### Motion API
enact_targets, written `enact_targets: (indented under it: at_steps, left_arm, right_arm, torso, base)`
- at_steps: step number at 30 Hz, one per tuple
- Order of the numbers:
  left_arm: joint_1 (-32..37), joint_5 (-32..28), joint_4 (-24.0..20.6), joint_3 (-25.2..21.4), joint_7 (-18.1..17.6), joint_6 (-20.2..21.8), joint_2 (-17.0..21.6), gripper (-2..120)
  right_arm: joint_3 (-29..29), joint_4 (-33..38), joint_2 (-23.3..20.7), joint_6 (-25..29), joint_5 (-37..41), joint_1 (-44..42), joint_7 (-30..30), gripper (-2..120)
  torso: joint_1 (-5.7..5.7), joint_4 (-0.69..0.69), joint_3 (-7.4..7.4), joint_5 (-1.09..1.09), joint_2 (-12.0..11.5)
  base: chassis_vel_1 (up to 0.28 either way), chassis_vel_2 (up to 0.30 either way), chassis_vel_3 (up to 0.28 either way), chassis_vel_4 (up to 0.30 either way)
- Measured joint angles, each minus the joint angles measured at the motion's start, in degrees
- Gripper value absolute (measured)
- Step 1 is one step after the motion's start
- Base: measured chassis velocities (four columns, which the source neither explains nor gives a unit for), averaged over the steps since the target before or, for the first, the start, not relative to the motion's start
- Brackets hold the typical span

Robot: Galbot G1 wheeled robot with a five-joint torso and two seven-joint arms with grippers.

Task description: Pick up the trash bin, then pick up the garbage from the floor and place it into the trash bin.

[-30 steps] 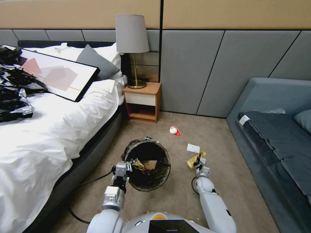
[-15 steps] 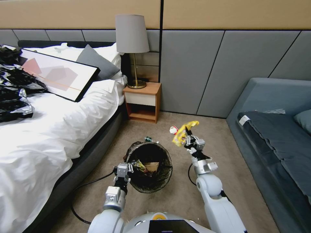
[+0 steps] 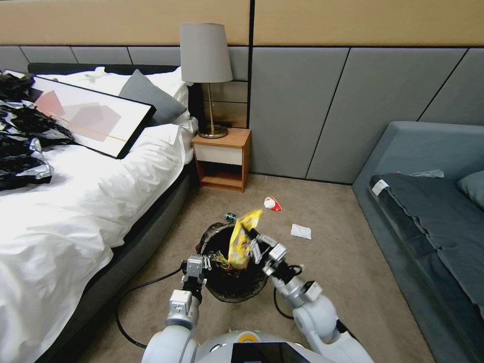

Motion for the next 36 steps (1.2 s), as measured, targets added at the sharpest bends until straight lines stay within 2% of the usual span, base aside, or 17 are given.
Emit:
enact_targets:
  at_steps: [16,19,21,22,26,27,30,31,34,36]
  left_arm:
    - [0.1,-0.07,-0.6,0.3,-0.02,0.01,0.26,1]
    - [0.11,-0.09,-0.64,0.28,-0.02,0.02,0.26,1]
    - [0.08,-0.11,-0.64,0.27,-0.03,0.01,0.26,1]
    - [0.08,-0.11,-0.64,0.27,-0.03,0.01,0.26,1]
    - [0.06,-0.13,-0.65,0.22,-0.03,0.01,0.23,1]
    - [0.06,-0.13,-0.65,0.22,-0.03,0.01,0.23,1]
    - [0.05,-0.16,-0.64,0.12,-0.04,0.02,0.21,1]
    - [0.05,-0.16,-0.64,0.12,-0.04,0.02,0.21,1]
    - [0.05,-0.18,-0.65,0.03,-0.05,0.01,0.18,1]
    - [0.05,-0.18,-0.65,0.03,-0.05,0.01,0.15,1]
  right_arm:
    - [0.49,-6.49,0.81,0.8,-0.48,0.62,0.01,0]
    - [0.64,-7.02,0.92,0.8,-0.55,0.7,0.01,7]
    - [0.73,-7.29,1.05,0.87,-0.63,0.75,0.01,17]
    - [0.73,-7.29,1.05,0.87,-0.63,0.75,0.01,17]
    - [0.86,-7.42,1.3,0.96,-0.74,0.89,0.03,35]
    - [0.86,-7.42,1.3,0.96,-0.74,0.89,0.03,35]
    - [0.9,-7.48,1.41,1.01,-0.76,0.96,0.07,50]
    - [0.9,-7.48,1.41,1.01,-0.76,0.96,0.07,50]
    - [1.02,-7.46,1.38,1.02,-0.78,1.01,0.08,65]
    - [1.09,-7.37,1.37,1.02,-0.78,1.02,0.08,69]
  torso:
    - [0.0,0.0,0.0,0.0,0.0]
    - [0.0,0.0,0.0,0.0,0.0]
    - [0.0,0.0,0.0,0.0,0.0]
    - [0.0,0.0,0.0,0.0,0.0]
    - [0.0,0.0,0.0,0.0,0.0]
    - [0.0,0.0,0.0,0.0,0.0]
    - [0.0,0.0,0.0,0.0,0.0]
    - [0.0,0.0,0.0,0.0,0.0]
    - [0.0,0.0,0.0,0.0,0.0]
    - [0.0,0.0,0.0,0.0,0.0]
  base:
    - [0.0,0.0,0.0,0.0]
    - [0.0,0.0,0.0,0.0]
    - [0.0,0.0,0.0,0.0]
    - [0.0,0.0,0.0,0.0]
    - [0.0,0.0,0.0,0.0]
    - [0.0,0.0,0.0,0.0]
    - [0.0,0.0,0.0,0.0]
    - [0.0,0.0,0.0,0.0]
    - [0.0,0.0,0.0,0.0]
    - [0.0,0.0,0.0,0.0]
